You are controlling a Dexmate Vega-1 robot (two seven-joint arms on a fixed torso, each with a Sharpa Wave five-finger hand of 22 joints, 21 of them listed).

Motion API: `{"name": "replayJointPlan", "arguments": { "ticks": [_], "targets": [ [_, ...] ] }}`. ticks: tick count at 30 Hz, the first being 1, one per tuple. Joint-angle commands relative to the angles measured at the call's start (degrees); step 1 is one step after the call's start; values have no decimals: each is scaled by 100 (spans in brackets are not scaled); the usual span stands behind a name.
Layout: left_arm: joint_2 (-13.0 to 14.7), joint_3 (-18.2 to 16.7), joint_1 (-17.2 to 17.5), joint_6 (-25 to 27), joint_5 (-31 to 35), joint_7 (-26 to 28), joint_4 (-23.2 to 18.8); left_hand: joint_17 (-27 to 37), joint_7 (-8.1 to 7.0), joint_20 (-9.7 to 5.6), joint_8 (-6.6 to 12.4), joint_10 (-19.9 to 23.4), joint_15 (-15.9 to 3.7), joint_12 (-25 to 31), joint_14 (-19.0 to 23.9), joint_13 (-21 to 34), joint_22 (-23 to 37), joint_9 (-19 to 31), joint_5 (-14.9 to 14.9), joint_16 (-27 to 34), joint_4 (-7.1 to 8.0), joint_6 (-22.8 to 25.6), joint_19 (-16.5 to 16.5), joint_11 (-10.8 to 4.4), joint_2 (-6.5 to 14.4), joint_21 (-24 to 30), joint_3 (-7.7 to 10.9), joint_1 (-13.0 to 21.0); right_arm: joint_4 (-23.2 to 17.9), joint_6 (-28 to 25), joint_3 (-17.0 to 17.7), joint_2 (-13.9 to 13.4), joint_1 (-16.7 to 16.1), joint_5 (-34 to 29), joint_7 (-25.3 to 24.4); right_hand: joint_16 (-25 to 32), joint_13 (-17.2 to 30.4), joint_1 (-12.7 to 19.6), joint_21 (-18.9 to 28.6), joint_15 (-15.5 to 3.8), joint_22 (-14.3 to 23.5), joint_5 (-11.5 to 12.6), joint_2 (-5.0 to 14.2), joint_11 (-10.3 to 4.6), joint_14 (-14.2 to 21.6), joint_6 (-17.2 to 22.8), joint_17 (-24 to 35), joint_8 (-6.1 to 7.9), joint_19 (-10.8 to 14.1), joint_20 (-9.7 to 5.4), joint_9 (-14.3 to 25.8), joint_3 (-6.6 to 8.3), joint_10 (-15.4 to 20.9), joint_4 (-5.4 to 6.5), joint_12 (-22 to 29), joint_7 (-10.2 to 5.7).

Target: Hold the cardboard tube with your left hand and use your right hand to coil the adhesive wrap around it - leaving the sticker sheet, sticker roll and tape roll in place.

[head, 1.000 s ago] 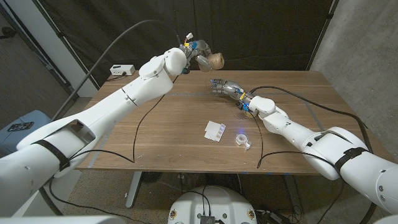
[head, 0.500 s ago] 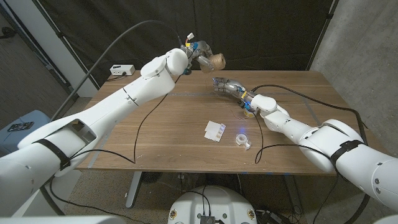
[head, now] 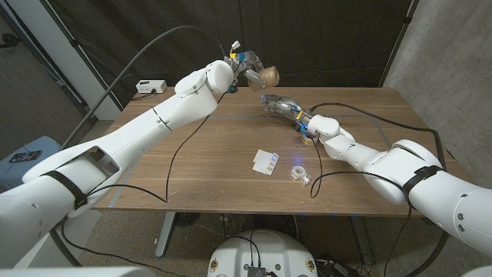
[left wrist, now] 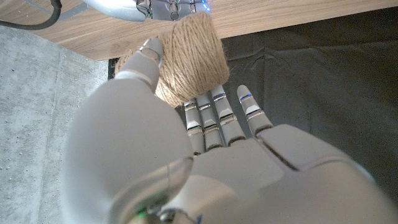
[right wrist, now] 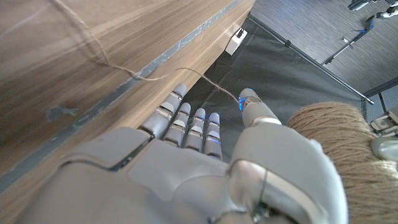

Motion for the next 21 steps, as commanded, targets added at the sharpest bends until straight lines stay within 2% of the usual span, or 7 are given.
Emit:
{"name": "replayJointPlan", "arguments": {
  "ticks": [1,9,21],
  "targets": [
    [8,18,-27,45,-114,121,7,2,134,0,337,42,28,4,18,393,7,282,84,8,46,135,-30,47,585,21,23,325,110,-16,-40,163,40,8,-35,66,22,121,32,-494,15,-8,24,18,143,143,19,62,115,-447,11,-28,163,0,56,-31],
    [-11,-16,-15,114,-202,226,-34,-6,140,3,330,39,38,0,18,397,9,290,98,2,46,132,-36,59,590,23,27,320,151,-23,-139,272,84,-55,11,111,28,234,67,-542,16,-25,3,-14,303,336,20,113,280,-486,14,-70,347,-14,95,-55],
    [-11,-19,-38,83,-352,278,-11,-12,167,0,323,41,46,-6,21,402,12,303,121,2,40,141,-38,67,593,29,28,320,196,-113,-236,353,141,-108,-22,108,30,335,56,-567,17,-31,5,-33,327,390,19,118,298,-494,15,-76,400,-27,94,-94]
  ]
}}
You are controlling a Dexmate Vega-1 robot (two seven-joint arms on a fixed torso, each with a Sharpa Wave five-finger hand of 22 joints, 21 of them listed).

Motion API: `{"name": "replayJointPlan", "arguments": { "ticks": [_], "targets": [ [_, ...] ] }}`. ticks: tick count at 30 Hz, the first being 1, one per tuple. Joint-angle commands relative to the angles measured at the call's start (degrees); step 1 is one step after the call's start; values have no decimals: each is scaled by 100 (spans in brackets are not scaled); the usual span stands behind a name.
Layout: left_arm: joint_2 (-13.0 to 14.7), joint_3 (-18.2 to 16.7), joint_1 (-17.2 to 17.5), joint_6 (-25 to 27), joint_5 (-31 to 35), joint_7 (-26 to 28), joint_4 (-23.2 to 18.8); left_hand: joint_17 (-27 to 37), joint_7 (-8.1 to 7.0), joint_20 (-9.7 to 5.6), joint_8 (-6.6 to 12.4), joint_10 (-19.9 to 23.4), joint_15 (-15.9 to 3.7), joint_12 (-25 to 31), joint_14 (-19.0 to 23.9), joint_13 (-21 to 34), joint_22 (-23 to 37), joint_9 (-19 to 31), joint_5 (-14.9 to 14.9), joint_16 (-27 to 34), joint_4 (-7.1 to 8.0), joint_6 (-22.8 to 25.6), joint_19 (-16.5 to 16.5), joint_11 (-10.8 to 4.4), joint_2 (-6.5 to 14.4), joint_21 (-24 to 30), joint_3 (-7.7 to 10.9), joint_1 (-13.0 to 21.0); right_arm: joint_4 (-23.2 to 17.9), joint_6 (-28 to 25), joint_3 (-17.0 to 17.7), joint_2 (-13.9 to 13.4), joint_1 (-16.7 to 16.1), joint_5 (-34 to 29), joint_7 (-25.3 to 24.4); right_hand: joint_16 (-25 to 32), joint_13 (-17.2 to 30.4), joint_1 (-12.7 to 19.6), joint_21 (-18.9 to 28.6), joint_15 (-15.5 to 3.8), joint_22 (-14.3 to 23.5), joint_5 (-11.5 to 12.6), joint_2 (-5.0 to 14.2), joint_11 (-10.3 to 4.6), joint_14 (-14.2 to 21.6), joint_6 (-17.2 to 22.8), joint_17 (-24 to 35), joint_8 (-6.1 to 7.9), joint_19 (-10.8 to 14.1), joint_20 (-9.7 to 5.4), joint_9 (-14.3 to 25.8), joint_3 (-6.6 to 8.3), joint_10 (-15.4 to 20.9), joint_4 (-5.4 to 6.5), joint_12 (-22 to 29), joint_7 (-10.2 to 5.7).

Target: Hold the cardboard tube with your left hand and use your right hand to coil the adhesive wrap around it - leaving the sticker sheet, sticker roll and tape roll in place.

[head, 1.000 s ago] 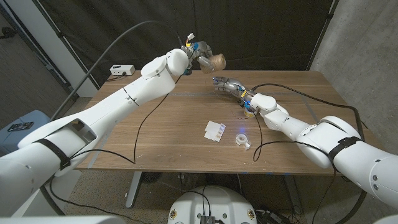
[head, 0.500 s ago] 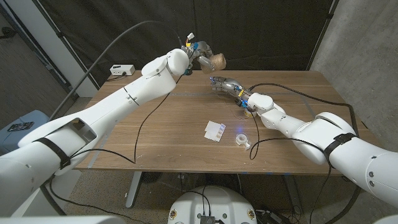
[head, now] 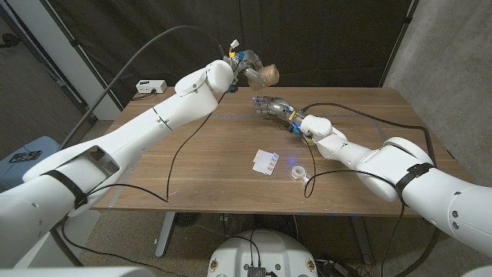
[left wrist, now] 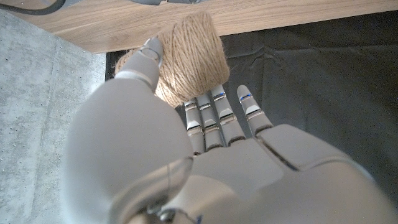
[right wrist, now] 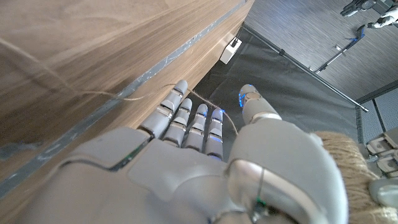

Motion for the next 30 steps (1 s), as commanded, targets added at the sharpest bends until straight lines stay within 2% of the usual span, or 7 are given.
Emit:
{"name": "replayJointPlan", "arguments": {
  "ticks": [1,14,19,21,23,30],
  "targets": [
    [-3,-11,-21,-13,-138,75,13,25,126,-1,325,28,35,22,13,399,13,304,122,6,38,130,-40,25,590,29,26,320,58,-101,-101,103,61,-55,-27,33,12,91,15,-560,17,-10,-2,-18,48,54,21,30,62,-463,16,-23,61,-18,48,18],
    [-43,22,-69,-20,-228,131,76,29,129,7,312,25,42,17,12,411,15,314,141,16,48,132,-45,54,598,34,14,300,53,-81,-159,114,53,-83,-149,87,35,128,25,-631,24,-56,-24,-22,212,434,41,138,175,-467,28,-142,396,45,139,-44],
    [-66,35,-87,1,-249,158,108,27,126,2,306,27,52,17,0,416,16,319,147,11,55,128,-50,45,600,34,9,285,9,6,-150,85,-4,-101,-263,211,89,126,78,-707,34,-82,-13,-77,502,870,85,258,403,-476,47,-289,817,92,278,-117],
    [-70,33,-91,-23,-266,169,126,23,128,0,304,21,51,15,5,419,16,322,151,9,53,125,-49,46,600,36,11,283,7,5,-140,78,-9,-90,-241,266,107,139,106,-807,37,-87,-9,-89,627,1043,103,302,519,-497,53,-346,964,96,323,-143],
    [-82,38,-99,-15,-267,186,140,23,127,1,303,21,51,15,3,422,16,324,154,10,56,127,-52,50,603,36,10,279,-2,6,-141,69,-16,-101,-272,342,127,170,149,-886,41,-86,5,-153,800,1299,119,372,686,-553,58,-415,1143,95,373,-148],
    [-127,39,-130,-19,-283,251,199,23,137,4,293,23,48,10,9,424,18,330,168,15,53,128,-52,52,612,40,8,275,-170,117,-128,21,-141,-157,-507,611,112,377,299,-995,52,-60,-41,-240,1426,1899,159,490,1247,-686,50,-624,1744,64,498,-266]
  ]
}}
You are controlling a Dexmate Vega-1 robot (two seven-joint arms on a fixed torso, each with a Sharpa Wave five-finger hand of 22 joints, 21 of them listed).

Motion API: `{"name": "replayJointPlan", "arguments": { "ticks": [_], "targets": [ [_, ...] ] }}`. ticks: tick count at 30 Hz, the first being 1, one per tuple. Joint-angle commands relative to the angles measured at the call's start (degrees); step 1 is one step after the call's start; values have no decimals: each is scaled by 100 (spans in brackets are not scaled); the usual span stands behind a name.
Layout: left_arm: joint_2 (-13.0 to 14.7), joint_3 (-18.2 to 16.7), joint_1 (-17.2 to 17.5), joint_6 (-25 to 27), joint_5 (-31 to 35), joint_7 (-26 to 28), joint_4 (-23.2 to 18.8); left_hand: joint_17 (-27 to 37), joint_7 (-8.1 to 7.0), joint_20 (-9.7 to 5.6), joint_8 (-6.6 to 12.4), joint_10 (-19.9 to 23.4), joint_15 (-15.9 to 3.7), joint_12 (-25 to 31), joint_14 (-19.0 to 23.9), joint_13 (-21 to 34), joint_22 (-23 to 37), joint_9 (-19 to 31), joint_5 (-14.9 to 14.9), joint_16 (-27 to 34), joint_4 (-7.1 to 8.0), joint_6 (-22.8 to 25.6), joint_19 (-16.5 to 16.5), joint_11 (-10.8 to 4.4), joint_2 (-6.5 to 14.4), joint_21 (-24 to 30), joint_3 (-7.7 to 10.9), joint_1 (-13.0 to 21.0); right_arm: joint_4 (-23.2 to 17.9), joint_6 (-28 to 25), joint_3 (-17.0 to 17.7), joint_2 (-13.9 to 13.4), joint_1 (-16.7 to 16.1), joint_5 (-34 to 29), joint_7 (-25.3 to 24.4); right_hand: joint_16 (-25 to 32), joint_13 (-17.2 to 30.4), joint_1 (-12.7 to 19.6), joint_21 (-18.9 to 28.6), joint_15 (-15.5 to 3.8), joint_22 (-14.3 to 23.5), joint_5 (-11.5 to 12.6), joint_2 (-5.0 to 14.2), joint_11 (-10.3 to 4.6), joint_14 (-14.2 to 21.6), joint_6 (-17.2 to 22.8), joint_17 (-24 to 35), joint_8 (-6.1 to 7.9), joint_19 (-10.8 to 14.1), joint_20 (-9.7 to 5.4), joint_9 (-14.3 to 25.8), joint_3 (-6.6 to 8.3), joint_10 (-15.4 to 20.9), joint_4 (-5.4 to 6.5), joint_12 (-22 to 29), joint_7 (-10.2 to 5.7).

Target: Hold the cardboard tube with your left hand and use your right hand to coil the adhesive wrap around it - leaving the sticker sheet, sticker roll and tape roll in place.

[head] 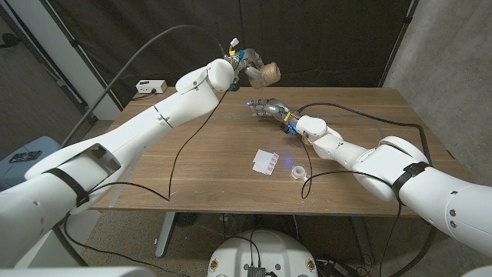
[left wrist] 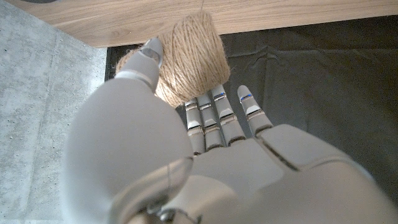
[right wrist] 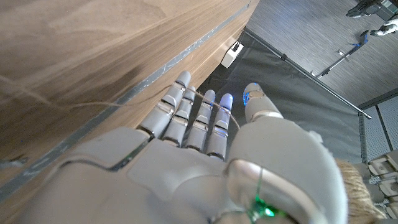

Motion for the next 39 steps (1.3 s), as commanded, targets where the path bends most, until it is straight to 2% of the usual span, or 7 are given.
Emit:
{"name": "replayJointPlan", "arguments": {
  "ticks": [1,5,8,12,22,31,39],
  "targets": [
    [-69,23,-50,-10,-38,106,98,15,93,-11,292,24,31,24,41,427,19,331,60,21,28,150,-18,-7,609,41,31,276,-275,163,24,-88,-202,-71,-337,201,-8,214,126,-999,31,32,20,-33,440,459,61,115,408,-647,16,-127,455,0,105,-46],
    [-94,20,-58,-13,-58,137,137,22,91,-9,289,32,34,23,40,425,19,336,65,30,25,152,-17,-6,611,44,26,276,-820,41,43,-265,-439,-135,-545,319,-58,384,211,-1027,34,41,15,-87,729,788,77,164,690,-669,-7,-187,743,-20,128,-62],
    [-98,-1,-49,-66,-93,166,180,22,97,-7,292,32,31,22,46,428,20,339,70,34,25,164,-14,-6,612,46,24,273,-1517,-266,37,-497,-687,-267,-829,324,-100,442,258,-1021,35,50,55,-115,927,998,35,190,844,-696,-29,-163,946,2,146,-63],
    [-113,-20,-38,-60,-117,214,216,28,120,-5,291,39,33,22,46,431,20,344,75,44,24,173,-14,1,614,49,18,271,-2192,-639,61,-714,-916,-347,-1034,298,-143,470,287,-1028,35,57,91,-145,1092,1203,-12,211,946,-714,-51,-131,1078,23,131,-21],
    [-114,-50,-25,-53,-170,290,266,27,122,6,287,48,40,24,51,440,22,353,86,49,28,185,-16,7,619,53,14,260,-3469,-1403,22,-1131,-1275,-750,-1538,232,-205,523,339,-1020,40,60,239,-124,1411,1495,-71,188,1124,-718,-82,-33,1416,72,113,-5],
    [-119,-37,-68,59,-201,306,311,36,122,14,288,53,55,21,48,445,23,362,96,63,21,209,-21,23,624,55,10,266,-4303,-1877,-37,-1401,-1458,-1084,-1763,188,-228,458,376,-997,45,51,346,-95,1638,1722,-84,175,1235,-723,-91,10,1603,153,71,31],
    [-135,16,-149,58,-244,269,447,37,154,32,278,59,75,19,46,448,24,372,109,70,9,202,-26,34,622,58,9,277,-4633,-1947,-32,-1538,-1529,-1218,-1789,154,-234,429,395,-1013,47,48,429,-99,1764,1860,-88,167,1289,-726,-91,59,1728,193,49,42]
  ]
}}
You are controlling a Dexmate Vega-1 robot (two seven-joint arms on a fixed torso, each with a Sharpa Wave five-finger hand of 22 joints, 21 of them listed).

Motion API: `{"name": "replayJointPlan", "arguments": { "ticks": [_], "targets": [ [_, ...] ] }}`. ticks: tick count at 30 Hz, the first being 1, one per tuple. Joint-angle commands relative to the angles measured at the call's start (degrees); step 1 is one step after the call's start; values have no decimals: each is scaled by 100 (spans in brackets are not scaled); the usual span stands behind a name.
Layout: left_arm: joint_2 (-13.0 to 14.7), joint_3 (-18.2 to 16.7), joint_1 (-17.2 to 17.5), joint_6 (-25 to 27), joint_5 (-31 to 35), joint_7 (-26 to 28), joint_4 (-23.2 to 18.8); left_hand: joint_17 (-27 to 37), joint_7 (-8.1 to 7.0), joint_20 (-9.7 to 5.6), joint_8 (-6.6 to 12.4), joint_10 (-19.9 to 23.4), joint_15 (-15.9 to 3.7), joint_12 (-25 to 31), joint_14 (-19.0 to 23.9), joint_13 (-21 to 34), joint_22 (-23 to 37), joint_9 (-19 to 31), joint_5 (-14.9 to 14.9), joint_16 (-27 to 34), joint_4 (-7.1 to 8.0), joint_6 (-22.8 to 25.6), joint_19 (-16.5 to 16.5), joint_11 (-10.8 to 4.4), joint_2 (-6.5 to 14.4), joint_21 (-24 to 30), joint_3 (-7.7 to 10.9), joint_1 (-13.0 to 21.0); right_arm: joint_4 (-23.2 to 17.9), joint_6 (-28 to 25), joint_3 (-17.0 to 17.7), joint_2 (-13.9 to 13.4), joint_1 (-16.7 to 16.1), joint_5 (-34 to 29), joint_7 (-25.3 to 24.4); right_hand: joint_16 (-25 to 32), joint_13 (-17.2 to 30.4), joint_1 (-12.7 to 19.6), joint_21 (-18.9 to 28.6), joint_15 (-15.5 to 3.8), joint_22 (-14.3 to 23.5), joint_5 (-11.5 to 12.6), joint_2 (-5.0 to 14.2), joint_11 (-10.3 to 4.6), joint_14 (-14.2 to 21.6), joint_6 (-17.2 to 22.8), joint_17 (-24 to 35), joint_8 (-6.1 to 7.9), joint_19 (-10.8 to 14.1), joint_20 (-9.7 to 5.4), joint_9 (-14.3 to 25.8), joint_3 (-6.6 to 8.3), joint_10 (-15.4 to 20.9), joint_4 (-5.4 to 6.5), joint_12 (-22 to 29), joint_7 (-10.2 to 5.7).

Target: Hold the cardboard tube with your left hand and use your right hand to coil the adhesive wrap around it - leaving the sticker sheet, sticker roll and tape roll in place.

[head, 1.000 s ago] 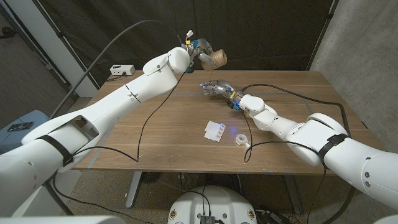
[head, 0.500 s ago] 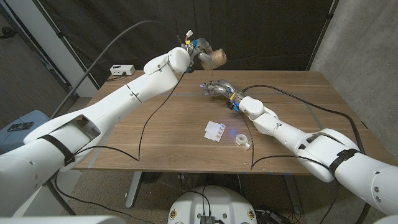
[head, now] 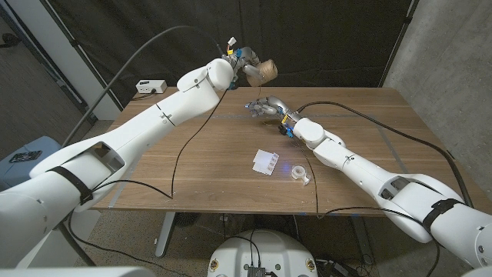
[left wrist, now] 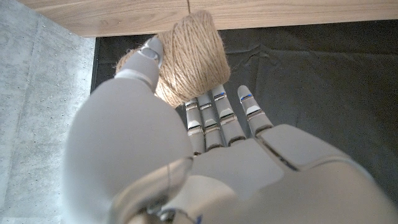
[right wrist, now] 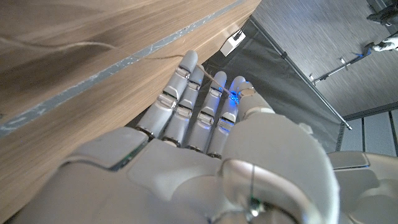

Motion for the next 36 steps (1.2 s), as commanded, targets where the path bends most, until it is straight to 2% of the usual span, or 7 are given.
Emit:
{"name": "replayJointPlan", "arguments": {
  "ticks": [1,14,22,36],
  "targets": [
    [-23,58,-105,23,-65,-17,165,15,138,17,276,40,56,30,26,449,25,373,46,45,15,160,-9,6,628,26,9,273,-799,-388,-8,-296,-214,-290,-202,-20,-2,-9,45,-876,22,20,68,8,103,113,6,-28,74,-492,5,43,84,38,-44,-4],
    [-81,113,-185,-13,-83,7,356,14,144,27,266,53,65,27,37,455,27,387,68,59,14,170,-14,13,628,31,4,270,-1227,-622,91,-428,-366,-256,-229,-54,-3,-27,58,-879,24,13,82,-1,199,193,8,-52,111,-478,7,74,177,47,-73,8],
    [-104,134,-208,-2,-106,7,436,21,141,28,259,61,65,24,28,456,28,396,80,71,11,175,-18,18,629,34,-2,274,-1556,-778,151,-568,-487,-246,-242,-73,1,-97,67,-871,29,13,167,50,292,234,22,-88,128,-472,11,113,253,127,-101,23],
    [-122,185,-215,50,-90,51,496,21,137,30,247,58,74,20,30,468,29,411,97,80,17,177,-17,12,630,41,-11,260,-2060,-917,317,-855,-751,-153,-246,-113,6,-173,70,-856,32,7,164,56,375,307,31,-122,130,-463,17,139,315,182,-149,49]
  ]
}}
